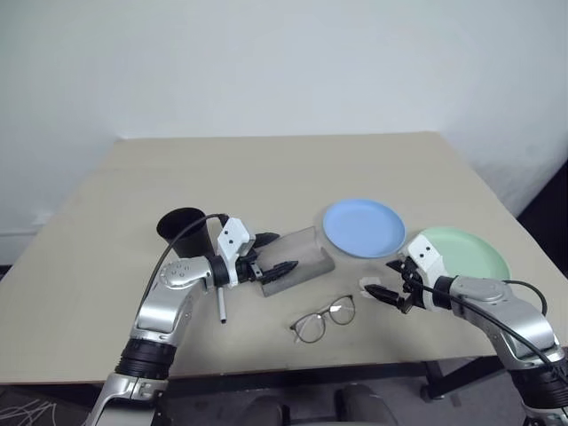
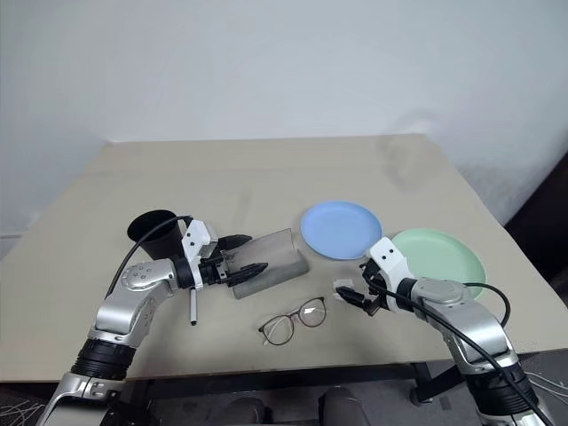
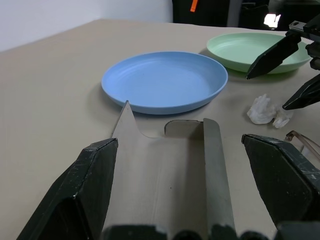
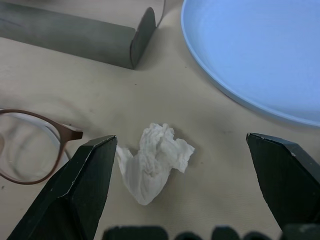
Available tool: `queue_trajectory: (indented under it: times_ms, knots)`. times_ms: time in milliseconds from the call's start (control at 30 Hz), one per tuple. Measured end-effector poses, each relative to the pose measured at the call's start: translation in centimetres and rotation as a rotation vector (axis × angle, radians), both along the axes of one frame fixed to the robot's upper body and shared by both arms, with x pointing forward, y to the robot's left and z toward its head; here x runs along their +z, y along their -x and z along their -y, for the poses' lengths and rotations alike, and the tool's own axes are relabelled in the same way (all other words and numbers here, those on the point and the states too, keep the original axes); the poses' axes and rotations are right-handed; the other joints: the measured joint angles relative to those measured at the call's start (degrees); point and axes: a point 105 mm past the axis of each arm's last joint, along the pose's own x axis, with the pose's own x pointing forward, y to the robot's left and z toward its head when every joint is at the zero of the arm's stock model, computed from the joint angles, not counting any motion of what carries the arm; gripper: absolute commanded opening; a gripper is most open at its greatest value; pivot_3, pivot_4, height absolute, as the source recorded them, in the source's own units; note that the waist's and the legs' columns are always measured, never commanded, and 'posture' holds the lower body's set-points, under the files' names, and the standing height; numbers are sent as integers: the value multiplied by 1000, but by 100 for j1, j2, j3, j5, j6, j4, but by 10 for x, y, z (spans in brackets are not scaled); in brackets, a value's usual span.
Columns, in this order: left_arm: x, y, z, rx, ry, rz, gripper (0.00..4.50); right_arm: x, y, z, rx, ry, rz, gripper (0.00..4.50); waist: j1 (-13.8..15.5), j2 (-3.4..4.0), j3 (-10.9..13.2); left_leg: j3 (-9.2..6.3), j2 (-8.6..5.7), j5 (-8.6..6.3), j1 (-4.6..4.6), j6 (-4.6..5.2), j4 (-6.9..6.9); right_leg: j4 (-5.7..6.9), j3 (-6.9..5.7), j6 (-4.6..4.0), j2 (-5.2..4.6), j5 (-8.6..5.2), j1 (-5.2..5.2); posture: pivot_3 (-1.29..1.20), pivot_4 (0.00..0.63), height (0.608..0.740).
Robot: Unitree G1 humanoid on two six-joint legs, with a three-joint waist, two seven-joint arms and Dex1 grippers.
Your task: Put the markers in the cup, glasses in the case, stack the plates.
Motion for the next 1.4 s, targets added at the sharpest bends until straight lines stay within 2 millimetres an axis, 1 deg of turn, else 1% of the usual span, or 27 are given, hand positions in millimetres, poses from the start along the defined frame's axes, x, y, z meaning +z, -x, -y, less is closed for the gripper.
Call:
queue_trajectory:
  times_ms: [100,233,300,333,400,500,600,700,833,867,967,1033,1100,1167,1300,1333,1400]
  knots:
    - [2,1,2,-7,0,7,4219,10,0,3,2,-16,35,4485,-1,0,0,0,0,-3,0,-1,-3,0,0,1,0,0,-2,0,0,740]
    - [1,2,3,-13,-1,1,4219,25,-8,26,-76,10,95,4485,0,0,0,2,0,-4,1,-1,-1,-1,0,0,0,0,-1,0,0,740]
    - [1,2,4,-15,-1,1,4219,28,-13,37,-117,40,107,4485,-1,-2,0,3,0,-4,2,-1,-1,0,-1,0,0,-1,0,0,0,740]
    - [1,2,4,-17,-1,0,4219,26,-15,42,-140,58,106,4485,-2,-2,0,3,0,-3,3,-1,-1,0,-1,-1,1,-1,0,0,0,740]
    - [1,2,5,-19,3,0,4219,16,-17,49,-176,100,85,4485,-7,-2,0,7,1,-3,4,-1,-2,1,-1,-1,2,-1,0,0,0,740]
    - [1,2,6,-20,6,1,4219,-3,-17,55,-206,164,38,4485,-6,-2,0,7,1,-3,3,-1,-1,1,0,-1,2,-1,-1,0,0,740]
    - [2,2,6,-20,7,1,4219,-14,-18,56,-225,194,15,4485,-4,-2,0,6,-1,-3,2,0,-2,0,0,0,1,0,-1,0,0,740]
    - [2,2,6,-18,6,1,4245,-18,-22,57,-247,207,14,3936,-5,-1,0,6,-1,-3,1,0,-1,0,1,0,1,0,-1,0,0,740]
    - [2,2,6,-16,6,2,4245,-20,-25,63,-271,240,19,2566,-4,-1,0,4,-1,-3,2,0,-2,0,1,0,2,0,-1,0,0,740]
    - [2,2,6,-15,6,2,4245,-20,-25,63,-271,241,18,2304,-3,-1,0,4,-1,-3,2,0,-2,1,0,0,1,0,-1,0,0,740]
    - [2,2,6,-13,6,2,4245,-20,-26,62,-270,240,22,1299,-4,-1,0,4,-2,-4,1,0,-2,0,0,0,1,0,-1,0,0,740]
    - [2,2,6,-12,7,2,4245,-19,-26,63,-274,242,25,496,-4,-2,0,4,-2,-4,2,0,-1,0,1,0,1,0,0,0,0,740]
    - [2,2,6,-13,7,2,4245,-17,-27,64,-277,241,34,6,-12,-3,-1,8,1,-4,4,0,-2,0,1,0,2,0,0,0,0,740]
    - [2,2,7,-15,10,2,4245,-10,-29,65,-285,236,61,6,-39,-9,-4,11,4,-3,9,0,2,1,2,0,3,0,4,0,0,740]
    - [2,2,9,-19,15,1,4245,-9,-30,65,-291,247,67,6,-36,-7,-3,10,4,-3,7,0,12,3,1,-2,3,-1,5,0,0,740]
    - [2,2,9,-19,15,1,4245,-6,-32,66,-289,250,72,6,-38,-6,-2,12,4,-3,7,0,13,3,2,-2,3,-1,5,0,0,740]
    - [2,2,9,-21,16,1,4245,6,-38,70,-292,272,100,6,-37,-1,0,14,2,-3,6,0,14,2,7,-1,1,-1,3,0,0,740]
